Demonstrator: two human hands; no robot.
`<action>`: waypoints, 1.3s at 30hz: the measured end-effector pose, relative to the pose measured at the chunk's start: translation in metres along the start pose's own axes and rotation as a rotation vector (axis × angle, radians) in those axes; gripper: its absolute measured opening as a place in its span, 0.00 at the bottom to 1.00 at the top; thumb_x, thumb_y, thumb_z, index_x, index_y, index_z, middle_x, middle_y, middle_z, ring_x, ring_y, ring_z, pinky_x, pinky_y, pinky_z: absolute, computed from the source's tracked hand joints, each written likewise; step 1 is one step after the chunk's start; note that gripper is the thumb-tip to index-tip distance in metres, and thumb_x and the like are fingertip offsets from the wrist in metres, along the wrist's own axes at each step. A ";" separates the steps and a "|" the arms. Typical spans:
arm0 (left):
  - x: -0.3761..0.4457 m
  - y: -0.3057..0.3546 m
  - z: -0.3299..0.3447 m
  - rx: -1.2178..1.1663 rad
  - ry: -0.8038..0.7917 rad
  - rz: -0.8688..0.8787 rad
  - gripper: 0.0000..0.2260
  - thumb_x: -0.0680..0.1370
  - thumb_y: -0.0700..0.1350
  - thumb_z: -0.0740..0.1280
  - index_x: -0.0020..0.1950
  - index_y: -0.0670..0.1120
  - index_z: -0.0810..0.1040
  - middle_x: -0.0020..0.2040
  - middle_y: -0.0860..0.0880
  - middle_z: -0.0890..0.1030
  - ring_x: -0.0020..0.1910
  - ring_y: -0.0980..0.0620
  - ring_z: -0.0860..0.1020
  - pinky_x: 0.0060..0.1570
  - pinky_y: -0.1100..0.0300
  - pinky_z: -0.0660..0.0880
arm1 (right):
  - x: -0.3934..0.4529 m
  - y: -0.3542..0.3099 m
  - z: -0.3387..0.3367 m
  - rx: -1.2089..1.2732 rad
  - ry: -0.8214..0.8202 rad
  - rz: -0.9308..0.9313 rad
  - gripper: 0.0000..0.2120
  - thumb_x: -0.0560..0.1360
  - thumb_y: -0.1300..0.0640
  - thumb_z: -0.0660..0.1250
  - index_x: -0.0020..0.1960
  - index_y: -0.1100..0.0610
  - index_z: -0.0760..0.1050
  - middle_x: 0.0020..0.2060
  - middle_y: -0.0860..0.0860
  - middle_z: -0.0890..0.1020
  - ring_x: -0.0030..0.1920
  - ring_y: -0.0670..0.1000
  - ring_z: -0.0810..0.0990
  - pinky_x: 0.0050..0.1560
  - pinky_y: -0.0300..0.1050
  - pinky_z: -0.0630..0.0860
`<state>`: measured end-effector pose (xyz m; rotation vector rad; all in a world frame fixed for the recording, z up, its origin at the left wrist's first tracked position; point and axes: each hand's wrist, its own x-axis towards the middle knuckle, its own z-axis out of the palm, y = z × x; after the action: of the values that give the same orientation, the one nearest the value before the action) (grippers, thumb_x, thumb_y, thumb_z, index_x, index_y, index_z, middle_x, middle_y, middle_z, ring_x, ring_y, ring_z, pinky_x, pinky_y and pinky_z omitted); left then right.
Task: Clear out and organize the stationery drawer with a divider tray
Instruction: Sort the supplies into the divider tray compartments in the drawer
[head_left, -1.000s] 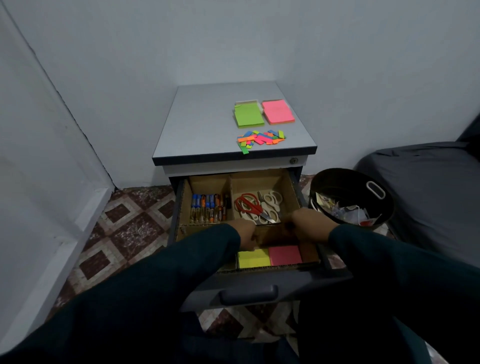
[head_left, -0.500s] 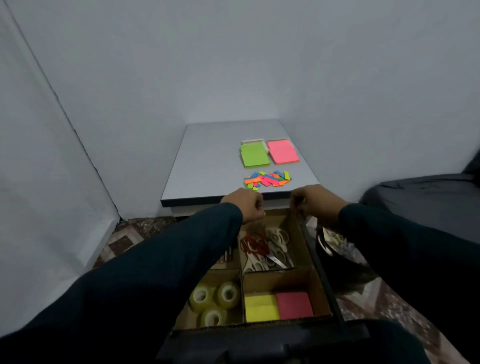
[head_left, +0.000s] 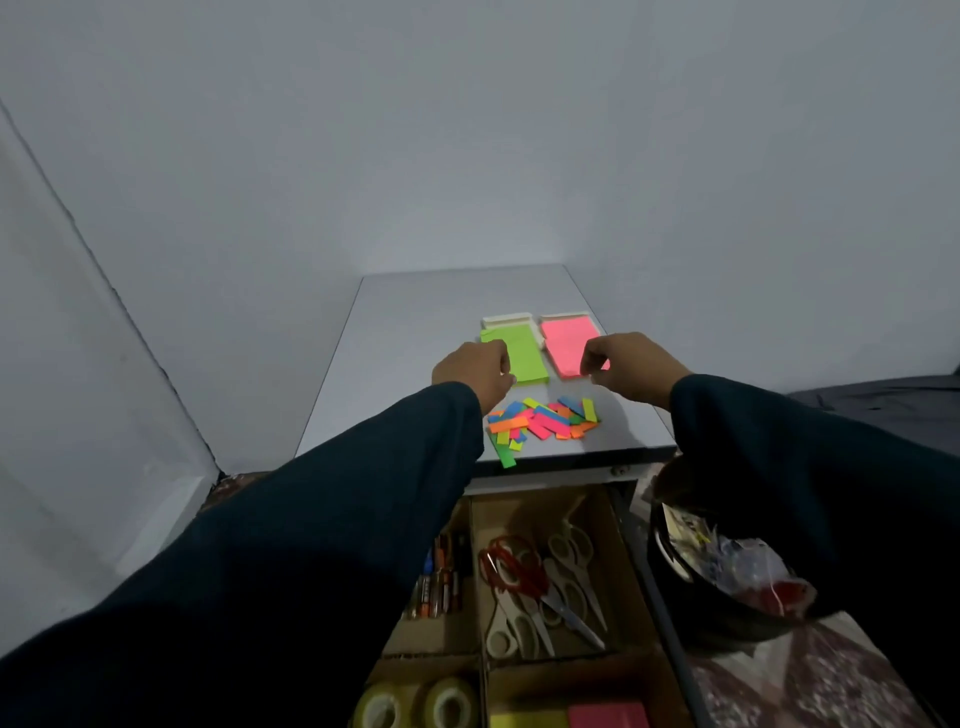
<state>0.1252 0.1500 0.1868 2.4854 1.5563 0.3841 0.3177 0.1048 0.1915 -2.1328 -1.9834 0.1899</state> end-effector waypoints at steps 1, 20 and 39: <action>0.005 -0.002 0.002 -0.013 0.012 -0.007 0.12 0.79 0.48 0.62 0.61 0.46 0.73 0.59 0.46 0.76 0.57 0.47 0.75 0.48 0.56 0.70 | 0.006 0.001 0.000 -0.023 -0.007 0.003 0.11 0.76 0.66 0.61 0.55 0.58 0.77 0.55 0.54 0.80 0.56 0.54 0.76 0.52 0.42 0.70; 0.070 -0.013 0.023 0.060 -0.143 -0.060 0.34 0.72 0.52 0.72 0.73 0.46 0.61 0.70 0.45 0.63 0.67 0.44 0.68 0.64 0.50 0.64 | 0.082 0.020 0.011 -0.116 -0.214 0.117 0.41 0.72 0.57 0.72 0.76 0.56 0.51 0.71 0.59 0.63 0.70 0.60 0.63 0.67 0.52 0.64; 0.012 0.005 -0.019 -0.216 0.255 0.014 0.10 0.80 0.39 0.60 0.59 0.45 0.75 0.56 0.45 0.76 0.54 0.45 0.74 0.50 0.53 0.71 | 0.013 0.008 -0.030 0.332 0.347 0.196 0.13 0.74 0.68 0.57 0.55 0.63 0.76 0.53 0.59 0.78 0.50 0.56 0.75 0.48 0.46 0.73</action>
<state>0.1285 0.1587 0.2075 2.3542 1.4920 0.8529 0.3339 0.1153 0.2195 -1.9819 -1.4406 0.1552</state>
